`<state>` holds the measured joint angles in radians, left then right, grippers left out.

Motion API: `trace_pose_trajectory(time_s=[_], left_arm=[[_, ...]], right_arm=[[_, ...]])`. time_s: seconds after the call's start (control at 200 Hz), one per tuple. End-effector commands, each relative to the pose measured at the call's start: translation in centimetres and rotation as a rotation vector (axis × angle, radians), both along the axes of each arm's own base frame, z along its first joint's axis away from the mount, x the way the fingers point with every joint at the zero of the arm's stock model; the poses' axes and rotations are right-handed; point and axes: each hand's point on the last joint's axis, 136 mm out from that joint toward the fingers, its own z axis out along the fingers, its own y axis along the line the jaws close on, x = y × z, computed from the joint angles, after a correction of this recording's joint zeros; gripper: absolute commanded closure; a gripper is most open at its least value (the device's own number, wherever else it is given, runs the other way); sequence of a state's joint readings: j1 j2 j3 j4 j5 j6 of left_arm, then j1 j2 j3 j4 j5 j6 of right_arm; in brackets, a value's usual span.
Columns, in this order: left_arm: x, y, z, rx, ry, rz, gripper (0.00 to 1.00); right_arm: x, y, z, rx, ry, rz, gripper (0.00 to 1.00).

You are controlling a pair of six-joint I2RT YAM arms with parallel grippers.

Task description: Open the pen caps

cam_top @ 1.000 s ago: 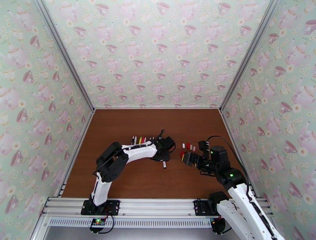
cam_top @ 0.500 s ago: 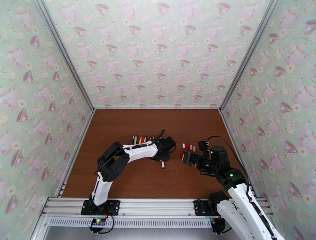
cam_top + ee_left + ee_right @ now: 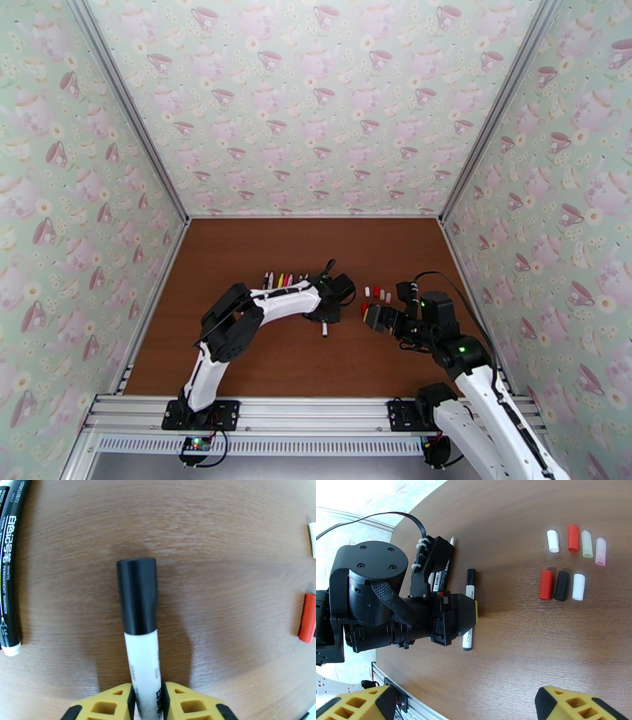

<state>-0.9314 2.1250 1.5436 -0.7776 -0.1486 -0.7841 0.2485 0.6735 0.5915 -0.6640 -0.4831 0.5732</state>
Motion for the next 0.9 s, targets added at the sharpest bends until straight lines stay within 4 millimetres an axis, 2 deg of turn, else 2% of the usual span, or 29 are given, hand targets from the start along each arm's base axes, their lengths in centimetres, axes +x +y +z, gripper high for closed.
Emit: trace_pose_trajectory(time_s=[0.0,0.245,0.496,0.696,0.896], left_arm=[[-0.5,1.6,-2.4,0.094,0.036,-0.006,0.75],[-0.3,1.4,-1.1,0.070,0.016,-0.010,0.78],[-0.2,0.3,2.2,-0.070,-0.063,-0.062,0.85],[-0.9,-2.0,5.6,-0.289,-0.138,-0.184,0.85],[-2.7,-3.0,8.3,-0.429,-0.197,-0.314,0.85]], right_arm=[[-0.2,0.2,-0.2,0.005,0.010,0.009,0.01],[-0.2,0.3,-0.6,0.011,0.021,0.008,0.01],[0.3,0.8,-0.9,0.041,0.050,0.004,0.04],[0.9,1.8,-1.0,0.116,0.078,0.007,0.14],[1.9,2.5,-0.9,0.163,0.091,0.004,0.27]])
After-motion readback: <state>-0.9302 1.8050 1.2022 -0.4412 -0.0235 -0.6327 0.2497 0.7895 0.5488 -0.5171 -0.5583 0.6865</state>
